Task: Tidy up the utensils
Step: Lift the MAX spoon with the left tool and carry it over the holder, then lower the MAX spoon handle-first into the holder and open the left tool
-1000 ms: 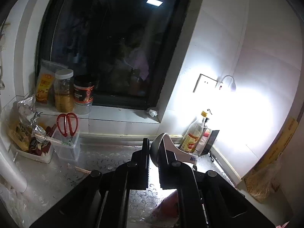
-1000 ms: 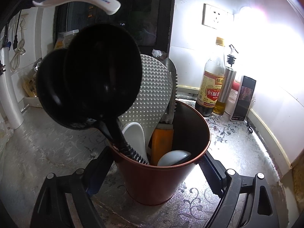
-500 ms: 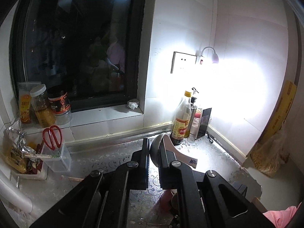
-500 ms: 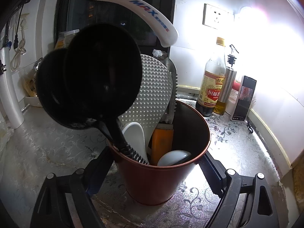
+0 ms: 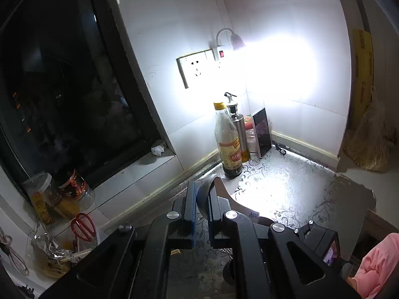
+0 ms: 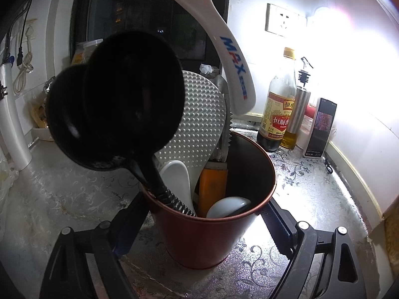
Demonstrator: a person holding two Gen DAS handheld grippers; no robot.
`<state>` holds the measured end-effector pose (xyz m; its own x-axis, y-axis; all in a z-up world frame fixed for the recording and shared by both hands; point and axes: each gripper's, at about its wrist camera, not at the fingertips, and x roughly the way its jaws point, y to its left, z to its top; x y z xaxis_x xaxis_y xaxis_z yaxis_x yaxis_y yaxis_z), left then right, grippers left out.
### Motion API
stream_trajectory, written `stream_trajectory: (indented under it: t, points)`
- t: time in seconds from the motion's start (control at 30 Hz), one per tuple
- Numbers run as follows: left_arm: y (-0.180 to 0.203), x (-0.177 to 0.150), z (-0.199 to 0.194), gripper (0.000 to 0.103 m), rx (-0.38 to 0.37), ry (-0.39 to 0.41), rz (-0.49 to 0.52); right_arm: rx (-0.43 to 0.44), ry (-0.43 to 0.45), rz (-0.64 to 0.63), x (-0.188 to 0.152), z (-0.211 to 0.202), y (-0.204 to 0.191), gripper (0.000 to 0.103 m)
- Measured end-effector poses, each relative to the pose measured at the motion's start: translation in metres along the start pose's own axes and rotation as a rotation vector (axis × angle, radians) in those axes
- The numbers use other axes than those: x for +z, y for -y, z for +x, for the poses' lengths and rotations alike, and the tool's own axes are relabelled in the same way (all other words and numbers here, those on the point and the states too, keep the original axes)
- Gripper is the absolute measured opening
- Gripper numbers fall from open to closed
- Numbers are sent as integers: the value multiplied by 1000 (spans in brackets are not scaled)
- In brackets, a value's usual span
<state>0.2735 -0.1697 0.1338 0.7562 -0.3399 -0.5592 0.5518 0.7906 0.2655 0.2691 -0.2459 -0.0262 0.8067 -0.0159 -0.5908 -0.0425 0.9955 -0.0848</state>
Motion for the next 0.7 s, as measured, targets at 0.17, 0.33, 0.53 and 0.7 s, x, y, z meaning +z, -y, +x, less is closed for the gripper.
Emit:
stream_trajectory:
  t: [0.17,0.33,0.53,0.7]
  points:
    - [13,-6,13,7,-20,-51,34,2,0,4,0,0,0,90]
    - [18,-12,22,7,-40,-88,32,2,0,4,0,0,0,90]
    - [17,-16,28,10,-91,-115,4,2,0,2,-1,0,0,91]
    - [12,-18,32,11,-126,-128,-38,5,0,-1,0,0,0,91]
